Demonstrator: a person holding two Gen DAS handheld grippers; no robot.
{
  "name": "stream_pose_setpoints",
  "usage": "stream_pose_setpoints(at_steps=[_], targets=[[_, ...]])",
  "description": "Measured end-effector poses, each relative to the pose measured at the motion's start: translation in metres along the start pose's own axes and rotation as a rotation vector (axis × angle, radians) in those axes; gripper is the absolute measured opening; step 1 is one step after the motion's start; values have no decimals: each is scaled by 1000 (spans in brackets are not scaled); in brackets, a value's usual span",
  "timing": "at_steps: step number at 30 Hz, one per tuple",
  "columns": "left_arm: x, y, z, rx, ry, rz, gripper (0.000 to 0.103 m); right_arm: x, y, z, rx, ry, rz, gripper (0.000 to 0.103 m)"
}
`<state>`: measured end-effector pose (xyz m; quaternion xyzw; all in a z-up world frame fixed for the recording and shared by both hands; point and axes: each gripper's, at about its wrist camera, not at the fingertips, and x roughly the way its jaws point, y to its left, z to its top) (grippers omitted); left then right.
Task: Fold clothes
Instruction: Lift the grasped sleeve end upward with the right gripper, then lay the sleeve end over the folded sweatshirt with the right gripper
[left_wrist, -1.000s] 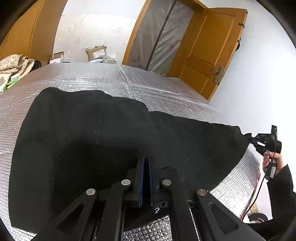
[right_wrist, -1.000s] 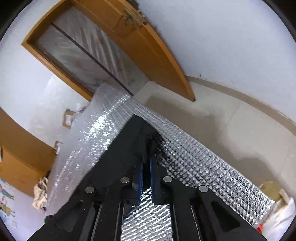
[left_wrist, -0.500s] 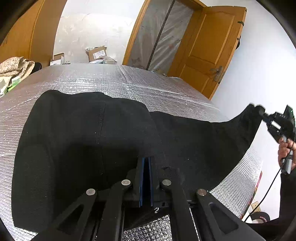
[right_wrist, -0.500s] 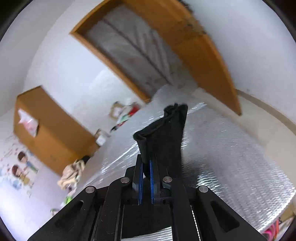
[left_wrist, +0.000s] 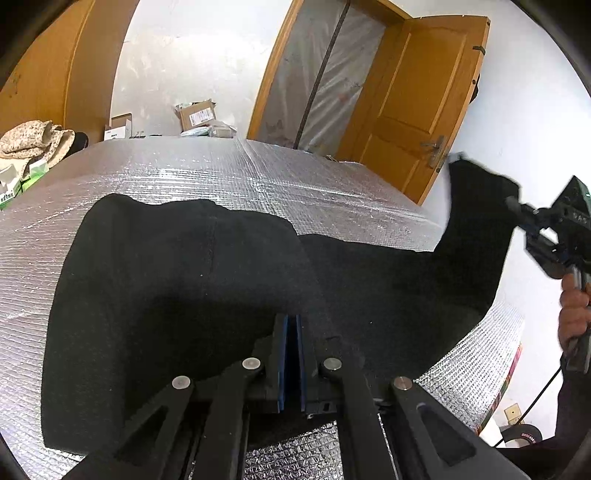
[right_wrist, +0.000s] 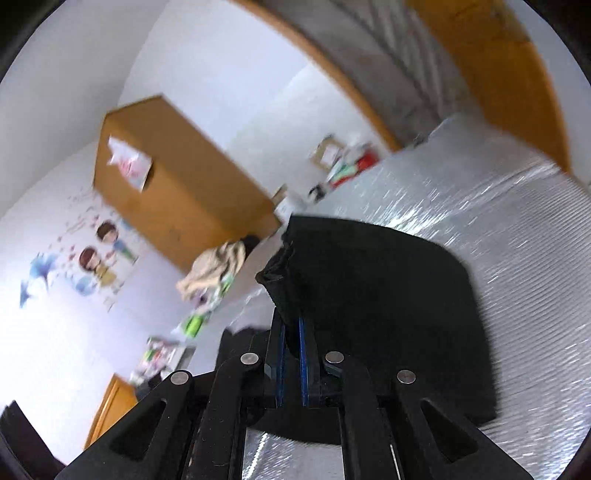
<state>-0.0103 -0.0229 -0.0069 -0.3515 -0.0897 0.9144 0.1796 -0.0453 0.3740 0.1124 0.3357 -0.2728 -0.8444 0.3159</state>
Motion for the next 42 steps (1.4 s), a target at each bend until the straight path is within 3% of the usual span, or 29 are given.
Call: stream_pose_setpoints(at_steps=[5,9,14,21,28,31,35,42], targets=[[-5,3,0,-5,-8,5,4,78,2,-35,-5,208,16,6],[-9,7,-1,-12,-12,14,4,123,-7,-69,-17,337,-49,7],[-12,9,-3,-25,-13,20,4,132,-10,-75,-38,352,-59,7],[-15,0,-1,-10,-25,7,4,128,22,-58,-131,298,-6,7],[-20,-4,0,-2,-33,1,4,159,22,-84,-175,441,-33,14],[-21,-7,0,4,-34,-6,4,150,25,-80,-188,429,3,27],[-20,-15,5,16,-40,-25,4,131,27,-70,-215,389,45,27],[-10,-42,16,79,-41,-87,4,83,-14,-48,-100,215,-75,27]])
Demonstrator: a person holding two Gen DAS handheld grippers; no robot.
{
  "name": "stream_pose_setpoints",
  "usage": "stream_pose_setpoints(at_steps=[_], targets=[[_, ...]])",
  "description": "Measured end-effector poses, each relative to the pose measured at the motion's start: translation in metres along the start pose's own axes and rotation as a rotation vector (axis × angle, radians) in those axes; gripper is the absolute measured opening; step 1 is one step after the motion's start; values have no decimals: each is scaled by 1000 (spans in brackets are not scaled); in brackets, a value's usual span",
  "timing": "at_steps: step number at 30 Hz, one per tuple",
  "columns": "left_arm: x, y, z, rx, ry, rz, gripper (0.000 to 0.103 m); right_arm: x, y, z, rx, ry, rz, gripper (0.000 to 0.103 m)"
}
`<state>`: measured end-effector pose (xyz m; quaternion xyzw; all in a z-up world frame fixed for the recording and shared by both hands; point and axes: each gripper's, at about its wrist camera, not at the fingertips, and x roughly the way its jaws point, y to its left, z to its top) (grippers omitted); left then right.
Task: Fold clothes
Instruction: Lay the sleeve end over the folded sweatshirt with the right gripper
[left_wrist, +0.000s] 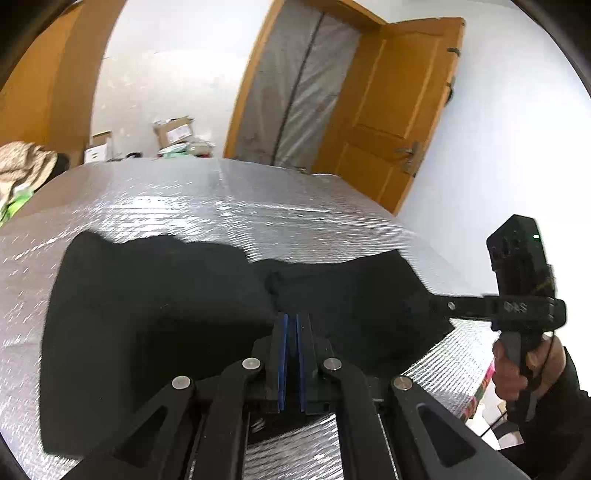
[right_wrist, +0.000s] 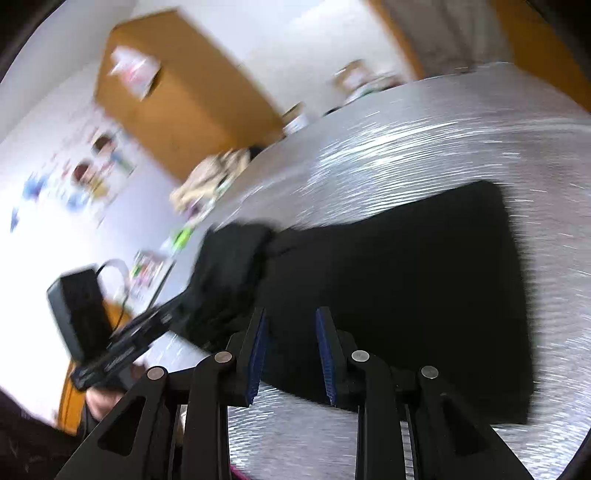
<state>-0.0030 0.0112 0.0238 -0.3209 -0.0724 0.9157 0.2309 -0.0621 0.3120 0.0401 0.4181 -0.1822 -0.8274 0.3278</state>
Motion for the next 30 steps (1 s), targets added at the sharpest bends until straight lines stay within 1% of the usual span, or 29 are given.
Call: stream_pose_setpoints(at_steps=[3,5,7,11,14,15,16,18,22,27,30], targets=[[11,-15,7,36,3,-29,4,-21,-25,0,67,-55,-67,29],[23,-24,10,55,18,-41,4,-29,-35,-3,90,-71,-88,29],[38,-29,10,69,50,-40,4,-37,-43,-7,108,-76,-103,29],[62,-34,0,91,142,-9,4,-48,-55,-18,130,-77,-123,29],[65,-27,-12,87,183,29,4,-54,-63,-22,141,-73,-144,29],[63,-23,-15,76,184,26,4,-55,-67,-24,147,-70,-152,28],[59,-20,-18,63,181,18,4,-56,-72,-26,156,-66,-155,25],[54,-16,-20,52,177,16,4,-57,-81,-30,173,-65,-135,23],[52,-15,-27,60,174,26,4,-57,-84,-34,167,-74,-115,23],[52,-10,-28,40,164,4,4,-63,-88,-38,183,-67,-83,22],[53,-10,-27,45,163,1,4,-68,-84,-33,180,-74,-103,22]])
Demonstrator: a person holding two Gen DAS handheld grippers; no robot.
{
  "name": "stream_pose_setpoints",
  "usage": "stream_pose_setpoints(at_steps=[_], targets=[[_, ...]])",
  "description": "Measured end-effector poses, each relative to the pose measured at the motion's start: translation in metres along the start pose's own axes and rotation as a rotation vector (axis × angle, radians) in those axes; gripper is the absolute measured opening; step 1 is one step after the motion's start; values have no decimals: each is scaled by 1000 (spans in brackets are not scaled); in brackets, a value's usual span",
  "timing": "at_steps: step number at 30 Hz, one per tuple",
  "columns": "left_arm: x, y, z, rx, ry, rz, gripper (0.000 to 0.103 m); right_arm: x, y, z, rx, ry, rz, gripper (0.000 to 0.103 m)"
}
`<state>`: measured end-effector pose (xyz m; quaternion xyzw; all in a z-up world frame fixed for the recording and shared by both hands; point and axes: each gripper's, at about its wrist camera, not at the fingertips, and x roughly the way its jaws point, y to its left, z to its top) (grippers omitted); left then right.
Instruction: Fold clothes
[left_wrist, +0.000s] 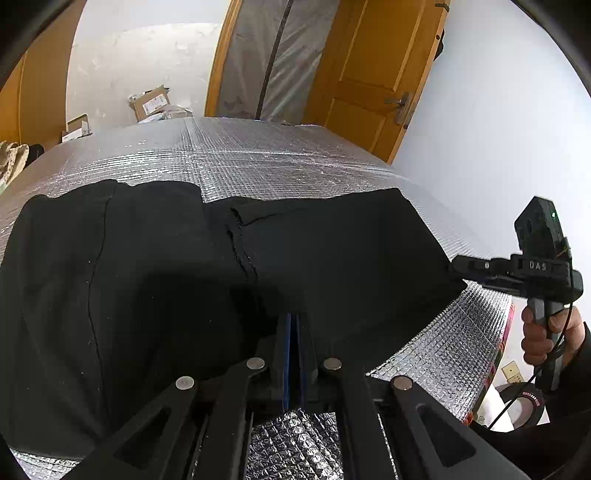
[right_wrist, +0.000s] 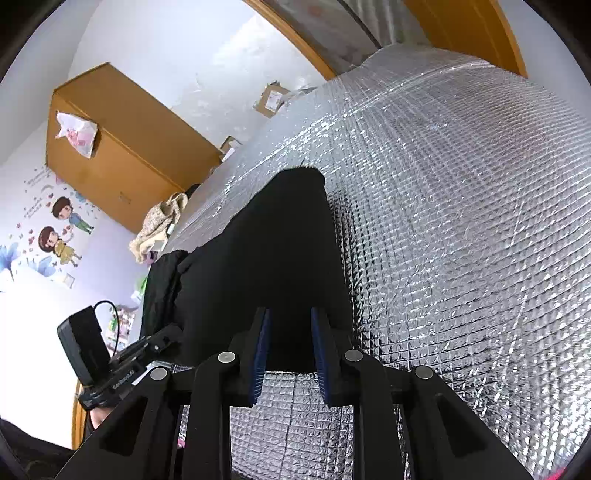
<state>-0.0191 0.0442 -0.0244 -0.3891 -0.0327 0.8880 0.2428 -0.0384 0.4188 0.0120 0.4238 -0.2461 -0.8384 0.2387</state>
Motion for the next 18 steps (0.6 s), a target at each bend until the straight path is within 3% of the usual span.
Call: stream_pose_setpoints(at_steps=[5,11,12,13,14,15,18], targets=[[0,1,2,2,4,-6,4,11,22,29,-37,-49,26,22],[0,1,1,-4,-1,-16,4,55,32,63,-38,-9,27,22],[0,1,1,-5,-1,-18,4,61,27,66,-15,-4,18,22],[0,1,0,-5,-2,-20,4,65,19,69,23,2,6,15],[0,1,0,-5,-2,-24,4,69,9,71,64,5,-1,0],[0,2,0,-5,-3,-28,4,70,-4,71,111,0,9,0],[1,2,0,-2,-2,-36,4,68,-39,66,274,-39,155,0]])
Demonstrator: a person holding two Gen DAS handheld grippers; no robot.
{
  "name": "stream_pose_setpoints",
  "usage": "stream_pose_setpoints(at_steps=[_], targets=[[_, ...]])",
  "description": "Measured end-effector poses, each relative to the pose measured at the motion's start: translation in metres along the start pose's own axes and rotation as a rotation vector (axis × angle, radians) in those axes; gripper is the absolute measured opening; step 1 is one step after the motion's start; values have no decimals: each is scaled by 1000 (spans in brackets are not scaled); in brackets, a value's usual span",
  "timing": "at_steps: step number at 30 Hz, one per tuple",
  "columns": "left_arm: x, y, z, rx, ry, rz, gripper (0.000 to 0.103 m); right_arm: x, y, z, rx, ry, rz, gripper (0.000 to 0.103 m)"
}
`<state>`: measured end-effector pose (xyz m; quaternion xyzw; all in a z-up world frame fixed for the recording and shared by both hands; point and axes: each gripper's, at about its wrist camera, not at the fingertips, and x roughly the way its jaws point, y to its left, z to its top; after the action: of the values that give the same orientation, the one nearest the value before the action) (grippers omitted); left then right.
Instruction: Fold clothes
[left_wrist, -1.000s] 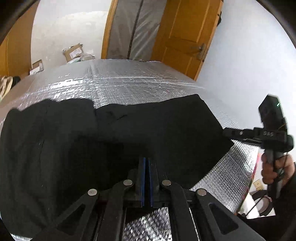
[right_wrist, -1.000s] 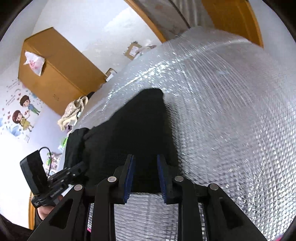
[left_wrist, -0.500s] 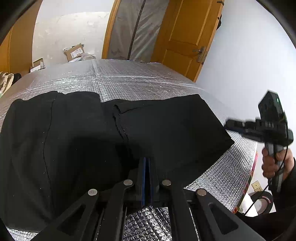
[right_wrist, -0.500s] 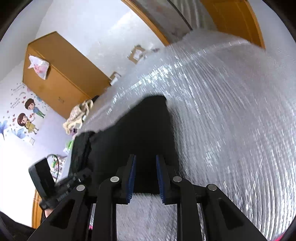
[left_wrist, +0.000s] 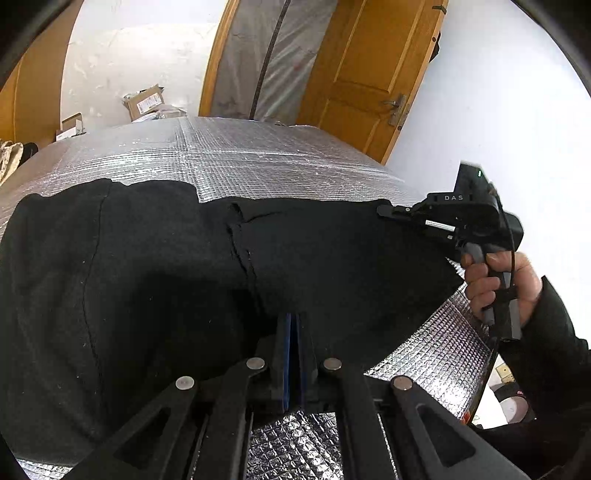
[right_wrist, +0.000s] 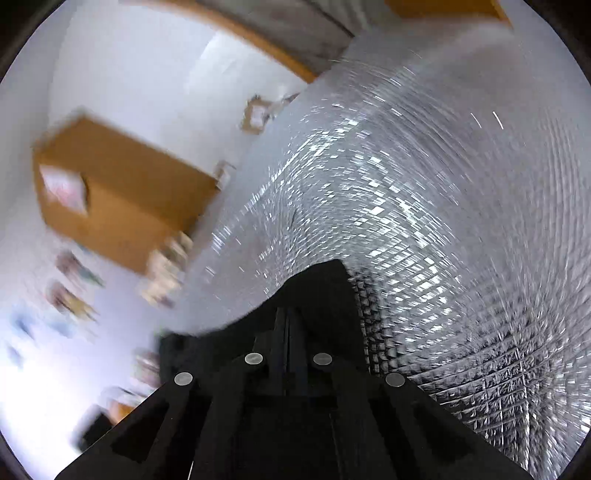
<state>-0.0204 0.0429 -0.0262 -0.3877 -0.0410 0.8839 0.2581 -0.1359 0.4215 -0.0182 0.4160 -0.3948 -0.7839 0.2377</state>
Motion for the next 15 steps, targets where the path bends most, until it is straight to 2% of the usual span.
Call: stream_pose_setpoints(at_steps=[6,10,11,15], targets=[[2,-1,1,6,5,-2,4,-15,-9,3,68,-96,-8,0],[1,-1,0,9,3,0,4,-23,-15,7,111,-138,-67,0],[1,-1,0,9,3,0,4,-26,-10,6,102,-140,-65,4],[1,-1,0,9,2,-2,4,-32,21,-8,-3,-112,0,5]])
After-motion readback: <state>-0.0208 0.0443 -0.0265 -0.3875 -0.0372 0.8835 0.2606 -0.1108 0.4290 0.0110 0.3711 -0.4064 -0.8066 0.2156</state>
